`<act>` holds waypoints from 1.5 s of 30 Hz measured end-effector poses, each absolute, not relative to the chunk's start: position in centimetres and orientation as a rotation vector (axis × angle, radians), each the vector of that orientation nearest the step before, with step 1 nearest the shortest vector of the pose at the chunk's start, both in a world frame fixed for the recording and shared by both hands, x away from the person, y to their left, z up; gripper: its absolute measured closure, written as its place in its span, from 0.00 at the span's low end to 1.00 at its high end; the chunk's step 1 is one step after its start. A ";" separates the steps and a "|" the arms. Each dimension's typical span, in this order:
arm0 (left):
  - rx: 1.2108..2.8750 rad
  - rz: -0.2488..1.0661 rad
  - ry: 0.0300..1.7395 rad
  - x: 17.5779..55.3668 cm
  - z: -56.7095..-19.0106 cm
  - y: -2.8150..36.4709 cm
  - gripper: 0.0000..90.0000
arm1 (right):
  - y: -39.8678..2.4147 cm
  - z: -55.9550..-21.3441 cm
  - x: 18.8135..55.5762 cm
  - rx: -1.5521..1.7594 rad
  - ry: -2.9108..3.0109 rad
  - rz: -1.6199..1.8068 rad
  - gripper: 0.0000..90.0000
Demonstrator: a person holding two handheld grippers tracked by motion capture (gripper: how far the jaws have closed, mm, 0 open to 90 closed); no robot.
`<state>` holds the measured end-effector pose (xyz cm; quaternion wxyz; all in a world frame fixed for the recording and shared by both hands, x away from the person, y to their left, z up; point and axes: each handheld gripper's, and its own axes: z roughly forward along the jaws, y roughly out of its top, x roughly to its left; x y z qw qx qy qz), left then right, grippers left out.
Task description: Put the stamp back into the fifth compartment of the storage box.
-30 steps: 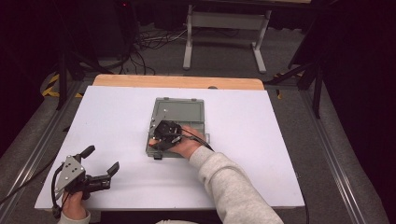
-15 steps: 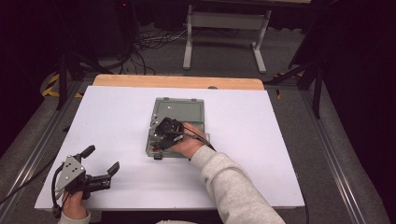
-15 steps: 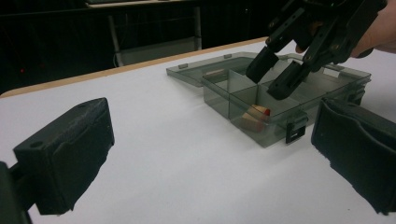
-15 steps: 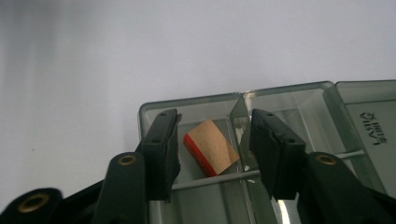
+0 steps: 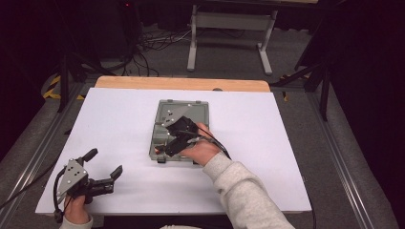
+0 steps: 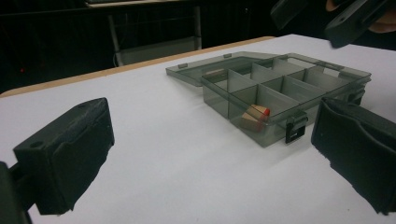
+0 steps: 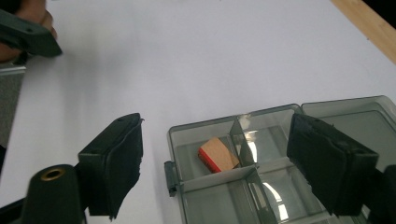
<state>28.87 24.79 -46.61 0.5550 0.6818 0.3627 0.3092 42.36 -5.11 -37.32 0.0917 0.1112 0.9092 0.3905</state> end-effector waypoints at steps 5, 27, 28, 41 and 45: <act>1.610 0.732 0.855 28.9 -46.6 24.7 0.00 | -6.8 -35.9 41.0 0.346 2.632 1.250 0.16; 1.612 0.728 0.856 29.0 -46.6 24.6 0.00 | -13.7 -34.9 37.4 0.437 2.425 1.392 0.09; 1.612 0.728 0.856 29.0 -46.6 24.6 0.00 | -14.1 -35.0 37.2 0.445 2.417 1.397 0.09; 1.606 0.726 0.862 29.0 -46.6 24.6 0.00 | -20.7 -38.5 34.6 0.579 2.242 1.527 0.06; 1.606 0.728 0.861 29.0 -46.5 24.6 0.00 | -22.4 -39.8 34.0 0.616 2.195 1.556 0.05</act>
